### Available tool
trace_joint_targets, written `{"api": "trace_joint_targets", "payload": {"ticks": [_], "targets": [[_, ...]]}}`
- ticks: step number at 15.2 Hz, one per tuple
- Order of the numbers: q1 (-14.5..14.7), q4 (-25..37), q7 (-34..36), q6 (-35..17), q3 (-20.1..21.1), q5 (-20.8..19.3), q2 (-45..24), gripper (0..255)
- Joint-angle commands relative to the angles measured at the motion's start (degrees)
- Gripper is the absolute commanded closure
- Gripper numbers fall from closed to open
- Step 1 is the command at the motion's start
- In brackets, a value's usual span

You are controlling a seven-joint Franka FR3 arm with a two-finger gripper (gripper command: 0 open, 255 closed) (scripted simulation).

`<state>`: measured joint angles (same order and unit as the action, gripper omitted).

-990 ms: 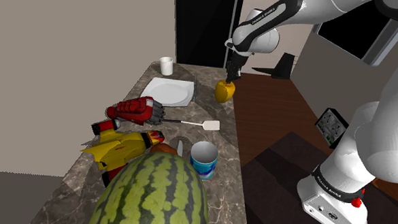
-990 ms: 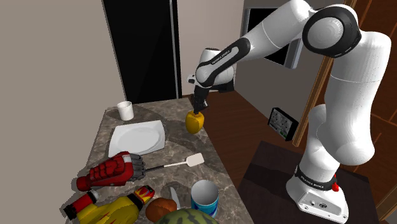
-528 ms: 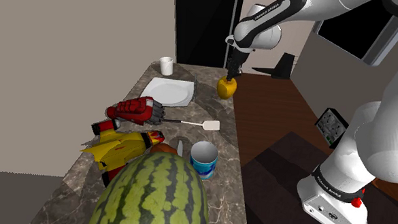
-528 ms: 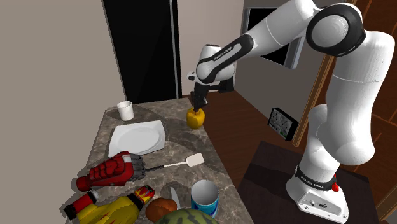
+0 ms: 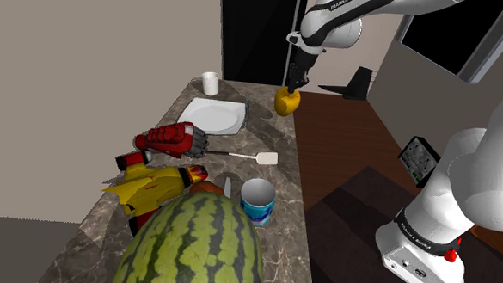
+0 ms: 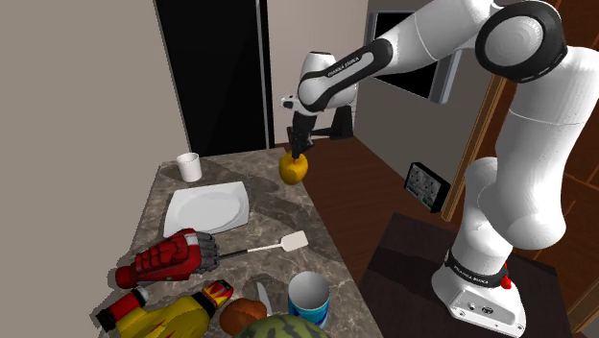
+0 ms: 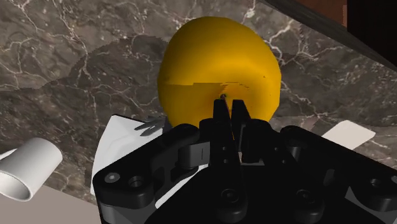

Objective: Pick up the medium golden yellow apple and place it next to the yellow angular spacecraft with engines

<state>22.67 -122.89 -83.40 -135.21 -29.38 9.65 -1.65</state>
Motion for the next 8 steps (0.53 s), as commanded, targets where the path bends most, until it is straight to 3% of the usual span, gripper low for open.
{"api": "trace_joint_targets", "payload": {"ticks": [1,8], "targets": [[0.0,0.7,0.6,1.4,-0.1,-0.9,0.9,255],[0.1,3.8,2.5,6.5,0.0,-3.0,3.3,255]]}}
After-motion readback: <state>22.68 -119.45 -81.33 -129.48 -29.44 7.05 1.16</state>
